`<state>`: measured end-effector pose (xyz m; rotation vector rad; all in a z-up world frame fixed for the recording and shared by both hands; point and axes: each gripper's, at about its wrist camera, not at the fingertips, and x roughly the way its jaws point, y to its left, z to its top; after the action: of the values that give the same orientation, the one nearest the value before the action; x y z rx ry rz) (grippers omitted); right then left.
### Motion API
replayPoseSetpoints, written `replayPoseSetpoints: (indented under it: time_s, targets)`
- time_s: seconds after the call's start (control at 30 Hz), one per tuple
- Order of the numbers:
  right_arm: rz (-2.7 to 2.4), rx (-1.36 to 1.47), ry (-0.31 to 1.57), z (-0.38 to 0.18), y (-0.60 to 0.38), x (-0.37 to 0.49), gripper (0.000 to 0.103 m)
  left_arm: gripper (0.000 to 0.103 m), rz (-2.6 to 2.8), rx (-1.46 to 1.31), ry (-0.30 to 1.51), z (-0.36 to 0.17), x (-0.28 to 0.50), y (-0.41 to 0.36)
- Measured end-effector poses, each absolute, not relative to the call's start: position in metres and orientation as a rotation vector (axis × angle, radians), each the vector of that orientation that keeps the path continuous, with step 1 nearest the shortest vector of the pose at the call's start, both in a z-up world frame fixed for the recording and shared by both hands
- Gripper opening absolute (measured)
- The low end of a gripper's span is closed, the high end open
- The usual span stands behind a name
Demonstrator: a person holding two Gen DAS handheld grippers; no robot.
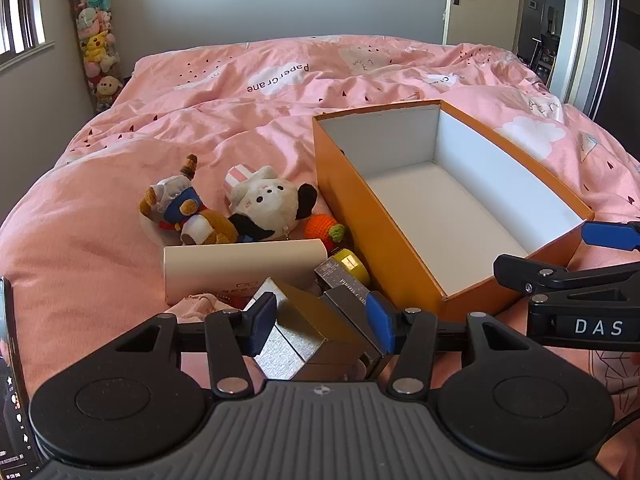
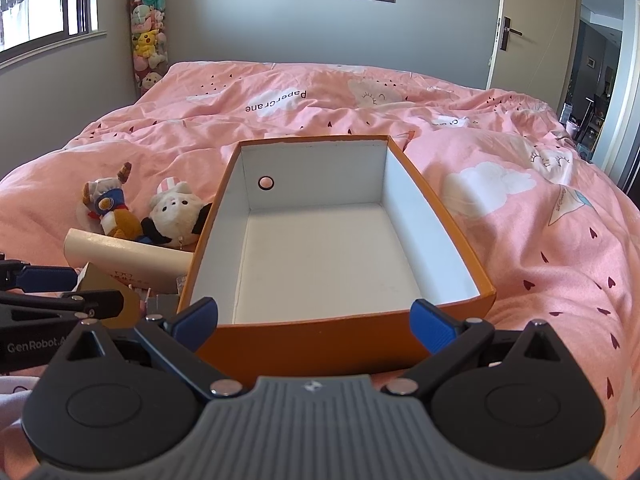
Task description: Organize objects
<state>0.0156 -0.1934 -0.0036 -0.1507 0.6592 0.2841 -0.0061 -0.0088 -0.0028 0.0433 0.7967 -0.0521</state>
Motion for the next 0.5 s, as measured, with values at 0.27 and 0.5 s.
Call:
replayPoseSetpoints:
  time_s: [0.27,0.5]
  targets:
    - [0.291,-0.148,0.663,-0.0047,-0.1932,0.0155,0.102,0.061,-0.061,0.044,0.804,-0.0035,-0.0066,-0.0097]
    - [0.307,-0.141,0.673,-0.0063,-0.1920,0.0163,0.102,0.061,-0.074,0.011,0.820,-0.0027,-0.0064,-0.0027]
